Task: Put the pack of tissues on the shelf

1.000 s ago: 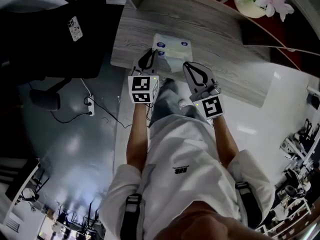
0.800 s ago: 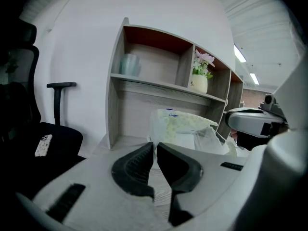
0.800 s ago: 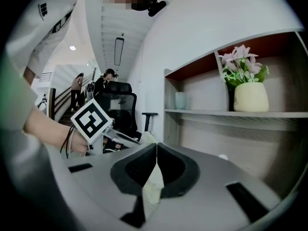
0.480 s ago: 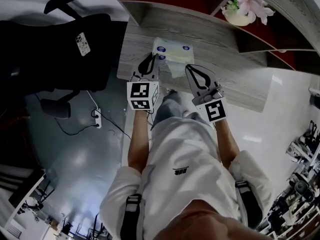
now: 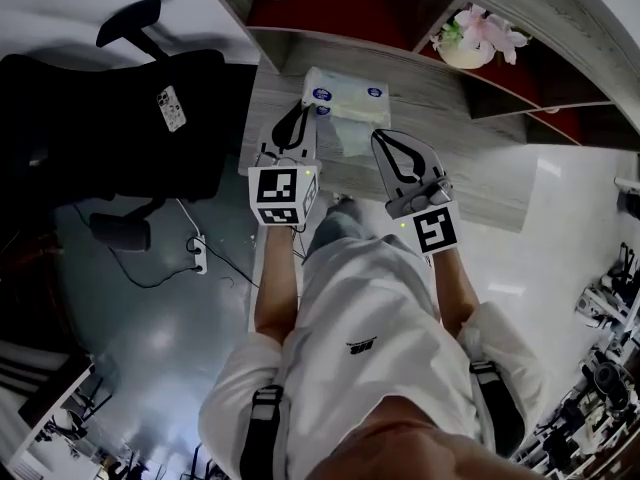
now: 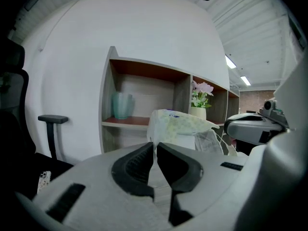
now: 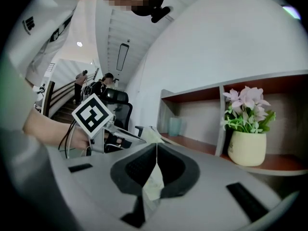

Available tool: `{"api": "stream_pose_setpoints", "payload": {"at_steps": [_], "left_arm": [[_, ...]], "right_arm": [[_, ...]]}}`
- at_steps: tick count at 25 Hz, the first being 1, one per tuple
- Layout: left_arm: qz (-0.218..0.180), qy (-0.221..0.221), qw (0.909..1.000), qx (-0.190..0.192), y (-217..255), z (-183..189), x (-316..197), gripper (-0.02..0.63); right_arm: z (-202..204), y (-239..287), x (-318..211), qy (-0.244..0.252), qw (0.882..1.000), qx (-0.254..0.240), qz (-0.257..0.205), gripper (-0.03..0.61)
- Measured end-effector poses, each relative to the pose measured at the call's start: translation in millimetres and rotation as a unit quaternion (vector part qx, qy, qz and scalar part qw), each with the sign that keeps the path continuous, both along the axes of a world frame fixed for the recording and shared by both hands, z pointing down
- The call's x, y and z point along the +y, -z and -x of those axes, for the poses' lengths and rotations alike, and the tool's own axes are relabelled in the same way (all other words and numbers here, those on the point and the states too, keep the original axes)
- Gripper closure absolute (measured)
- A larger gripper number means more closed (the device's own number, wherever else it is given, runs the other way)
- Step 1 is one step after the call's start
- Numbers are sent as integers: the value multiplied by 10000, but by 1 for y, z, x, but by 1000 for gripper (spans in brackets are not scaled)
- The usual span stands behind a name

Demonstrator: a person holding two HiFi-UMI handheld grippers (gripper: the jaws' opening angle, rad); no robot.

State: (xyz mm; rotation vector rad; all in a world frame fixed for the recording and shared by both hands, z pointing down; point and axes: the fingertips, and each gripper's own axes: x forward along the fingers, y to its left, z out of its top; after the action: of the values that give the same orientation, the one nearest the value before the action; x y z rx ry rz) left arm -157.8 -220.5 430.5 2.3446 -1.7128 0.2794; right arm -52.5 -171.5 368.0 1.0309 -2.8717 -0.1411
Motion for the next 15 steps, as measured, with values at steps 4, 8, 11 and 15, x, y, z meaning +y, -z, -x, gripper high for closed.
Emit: {"api": "stream_pose_setpoints", "payload": {"at_steps": [4,8,11,15], "left_arm": [[-183,-52,9998,-10,22,0,-13,568],[-313,-109,9994,-34,38,0,-27,568],[-378,-137,9992,-33,47,0,-38,568],[-487,-177,9986,-60,60,-1,-55,568]], "right_arm": [[2,17,-8,-69,9999,-27,-100,552],[5,28,-16,-82,9997,-10,-226,551],[5,36,-23,-108,9995,-30,-305,552],[4,50,-34,-215,9987,-74,-450,552]]}}
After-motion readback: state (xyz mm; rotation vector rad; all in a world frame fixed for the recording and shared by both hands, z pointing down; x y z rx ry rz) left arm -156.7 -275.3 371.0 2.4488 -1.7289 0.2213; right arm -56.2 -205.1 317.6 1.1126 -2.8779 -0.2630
